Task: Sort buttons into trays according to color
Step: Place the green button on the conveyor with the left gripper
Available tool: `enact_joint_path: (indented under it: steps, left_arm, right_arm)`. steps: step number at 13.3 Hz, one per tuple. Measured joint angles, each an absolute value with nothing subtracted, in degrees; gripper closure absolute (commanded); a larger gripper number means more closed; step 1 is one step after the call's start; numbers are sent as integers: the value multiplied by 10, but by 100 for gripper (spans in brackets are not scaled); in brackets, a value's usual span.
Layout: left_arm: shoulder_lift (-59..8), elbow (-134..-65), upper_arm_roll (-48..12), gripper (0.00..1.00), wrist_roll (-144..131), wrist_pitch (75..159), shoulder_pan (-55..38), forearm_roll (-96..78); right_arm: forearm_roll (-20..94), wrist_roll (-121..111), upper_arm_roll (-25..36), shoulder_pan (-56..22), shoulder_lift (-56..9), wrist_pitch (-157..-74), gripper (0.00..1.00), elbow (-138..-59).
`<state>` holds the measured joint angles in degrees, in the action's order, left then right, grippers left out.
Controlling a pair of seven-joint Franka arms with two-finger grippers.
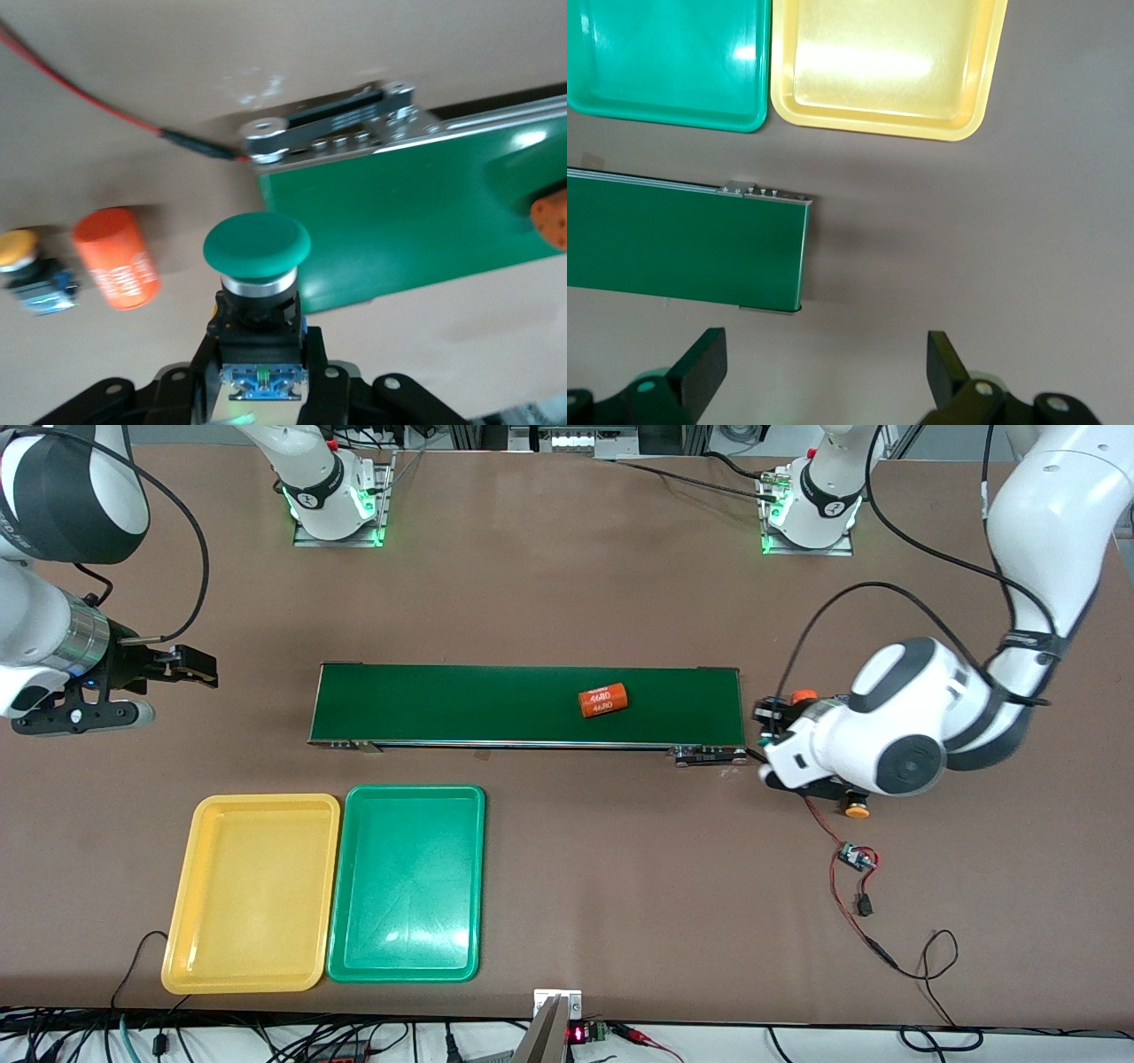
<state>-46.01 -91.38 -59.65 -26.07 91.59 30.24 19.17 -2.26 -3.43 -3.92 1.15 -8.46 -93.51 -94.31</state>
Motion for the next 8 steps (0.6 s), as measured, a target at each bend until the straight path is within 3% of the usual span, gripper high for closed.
enact_joint_path:
  steps: [3,7,8]
  left_arm:
    - [-463,-997,-598,81,-336,1030,287,192]
    - [-464,-1046,-598,75,-402,1085,250,207]
    - [-464,-1049,-597,62,-409,1086,239,218]
  right_arm:
    - [5,-35,-39,23,-76,-936,0,-968]
    - [19,-36,-37,31,-43,-965,0,-1024]
    - [19,-36,-37,31,-29,-981,0,-1048]
